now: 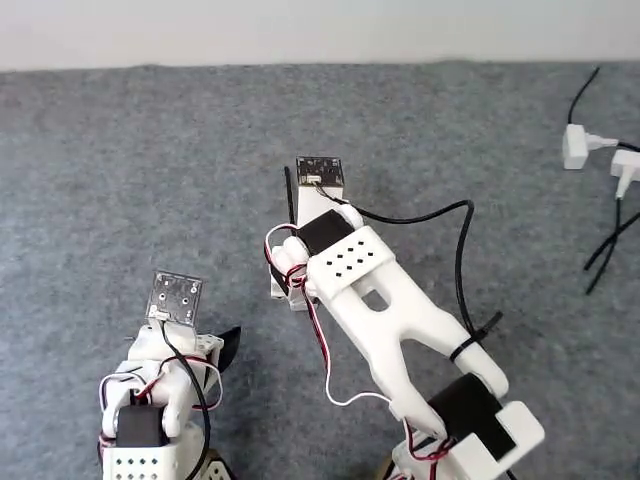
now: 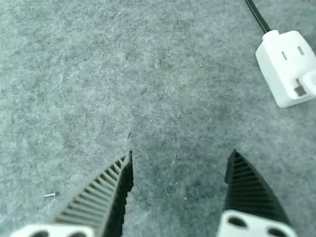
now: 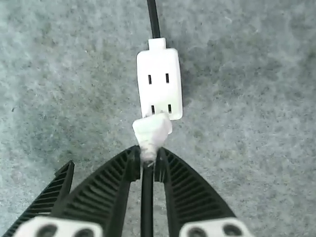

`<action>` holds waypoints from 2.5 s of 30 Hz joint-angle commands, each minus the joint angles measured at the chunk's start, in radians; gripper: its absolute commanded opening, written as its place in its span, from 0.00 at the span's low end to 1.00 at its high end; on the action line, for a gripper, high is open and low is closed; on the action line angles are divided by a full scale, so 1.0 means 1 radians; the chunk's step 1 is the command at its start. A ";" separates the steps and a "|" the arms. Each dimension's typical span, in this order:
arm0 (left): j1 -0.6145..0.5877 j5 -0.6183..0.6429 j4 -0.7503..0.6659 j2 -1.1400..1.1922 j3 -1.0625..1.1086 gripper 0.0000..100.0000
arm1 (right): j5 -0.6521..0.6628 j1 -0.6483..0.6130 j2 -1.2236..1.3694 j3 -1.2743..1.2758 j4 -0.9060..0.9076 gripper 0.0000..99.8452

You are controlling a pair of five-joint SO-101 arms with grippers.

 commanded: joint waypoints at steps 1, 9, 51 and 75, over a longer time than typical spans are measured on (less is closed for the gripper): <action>-0.003 -0.005 0.003 -0.002 -0.008 0.29 | -0.014 0.007 -0.008 -0.015 -0.016 0.01; -0.003 -0.005 0.003 -0.002 -0.008 0.29 | 0.026 0.077 -0.008 -0.023 -0.012 0.01; -0.003 -0.005 0.003 -0.002 -0.008 0.29 | 0.026 0.013 0.136 -0.012 -0.087 0.01; -0.003 -0.005 0.003 -0.002 -0.008 0.29 | 0.167 0.133 -0.120 -0.236 0.035 0.20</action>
